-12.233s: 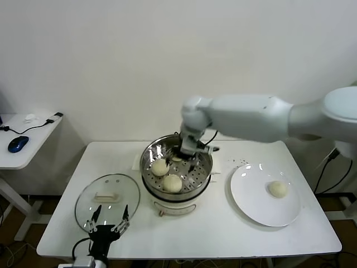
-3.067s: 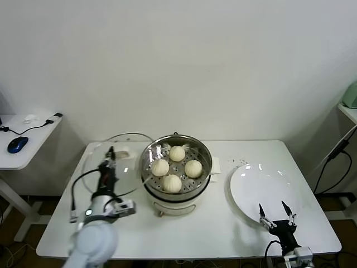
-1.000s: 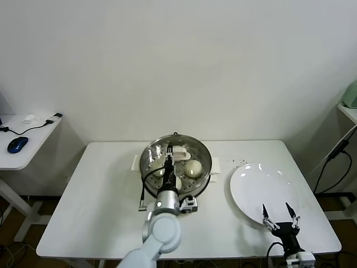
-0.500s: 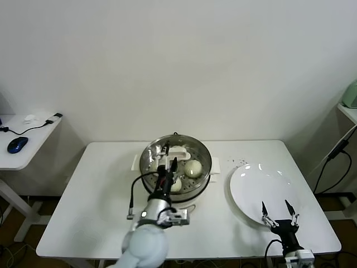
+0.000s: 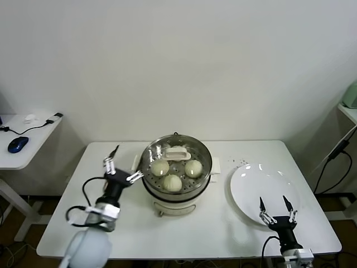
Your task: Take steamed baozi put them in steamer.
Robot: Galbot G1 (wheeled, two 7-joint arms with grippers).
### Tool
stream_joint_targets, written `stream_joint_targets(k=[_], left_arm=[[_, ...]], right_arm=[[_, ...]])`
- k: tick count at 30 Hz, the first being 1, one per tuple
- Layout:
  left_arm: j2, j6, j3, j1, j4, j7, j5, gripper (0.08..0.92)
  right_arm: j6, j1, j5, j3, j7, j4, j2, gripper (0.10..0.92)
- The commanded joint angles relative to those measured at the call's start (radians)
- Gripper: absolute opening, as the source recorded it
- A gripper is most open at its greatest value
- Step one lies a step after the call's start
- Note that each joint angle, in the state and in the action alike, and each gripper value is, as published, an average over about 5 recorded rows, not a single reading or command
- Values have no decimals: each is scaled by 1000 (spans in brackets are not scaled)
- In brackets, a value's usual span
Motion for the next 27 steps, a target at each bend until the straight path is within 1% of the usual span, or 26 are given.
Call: stream_joint_targets(k=[1,8,27], left_arm=[[11,-214,-180,114,287,-48,-621,823],[-25,-255,-155,109,351,-33,-560,823],[-36,-291,-139,126,336,-7,-504,823]], right_arm=[[7,18,31,-18,15,-24,-4,823],[-9,18,54,-36,21,-30,-26,823],[-16,28,50,-45,22,-39,-32,823]])
